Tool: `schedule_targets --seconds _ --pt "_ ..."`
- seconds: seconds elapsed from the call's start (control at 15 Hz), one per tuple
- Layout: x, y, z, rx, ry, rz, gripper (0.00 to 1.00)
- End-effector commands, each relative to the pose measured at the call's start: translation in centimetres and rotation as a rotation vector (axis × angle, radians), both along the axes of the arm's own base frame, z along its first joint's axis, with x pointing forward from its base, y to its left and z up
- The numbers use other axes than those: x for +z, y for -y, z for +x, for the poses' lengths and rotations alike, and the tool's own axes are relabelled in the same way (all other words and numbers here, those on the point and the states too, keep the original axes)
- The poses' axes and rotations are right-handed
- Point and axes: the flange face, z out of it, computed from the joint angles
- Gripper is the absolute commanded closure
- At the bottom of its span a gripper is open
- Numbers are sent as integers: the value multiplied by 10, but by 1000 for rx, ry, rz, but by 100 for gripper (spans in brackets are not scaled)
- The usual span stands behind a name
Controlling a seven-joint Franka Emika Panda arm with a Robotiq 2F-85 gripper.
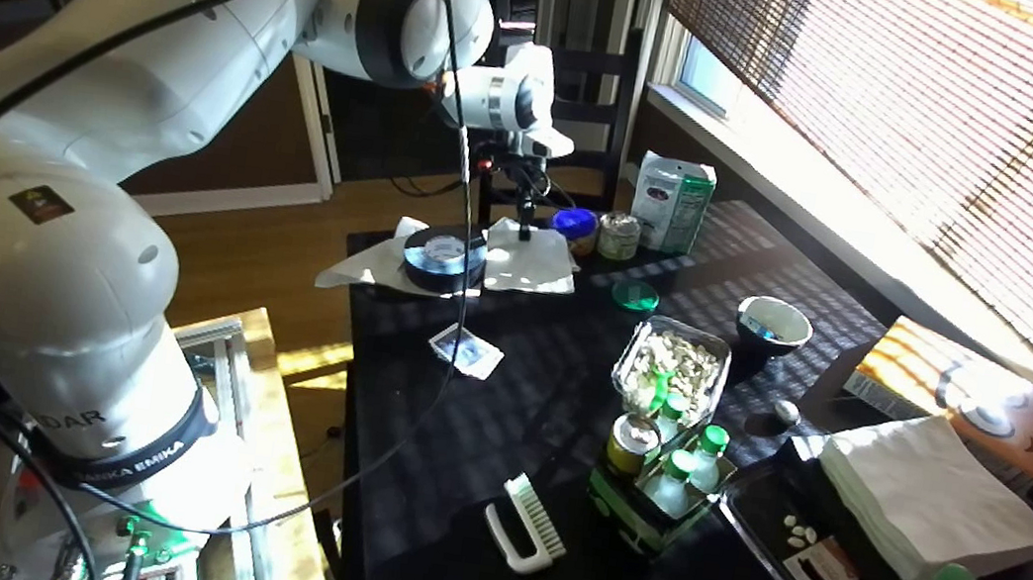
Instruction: Put the paper towel on the piles of paper towels
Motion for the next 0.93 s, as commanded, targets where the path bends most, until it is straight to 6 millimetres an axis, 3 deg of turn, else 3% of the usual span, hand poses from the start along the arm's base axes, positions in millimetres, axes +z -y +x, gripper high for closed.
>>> schedule_targets --seconds 0.0,0.2,0.6,0.73,0.8,0.87 --pt "36 -1 3 -12 13 65 99" --pt "75 16 4 -36 62 121 99" --pt "142 75 5 -187 226 191 99" --pt "151 75 -10 -92 240 265 99" --pt "141 71 18 -129 241 206 97" --pt "146 72 11 -112 247 227 97"
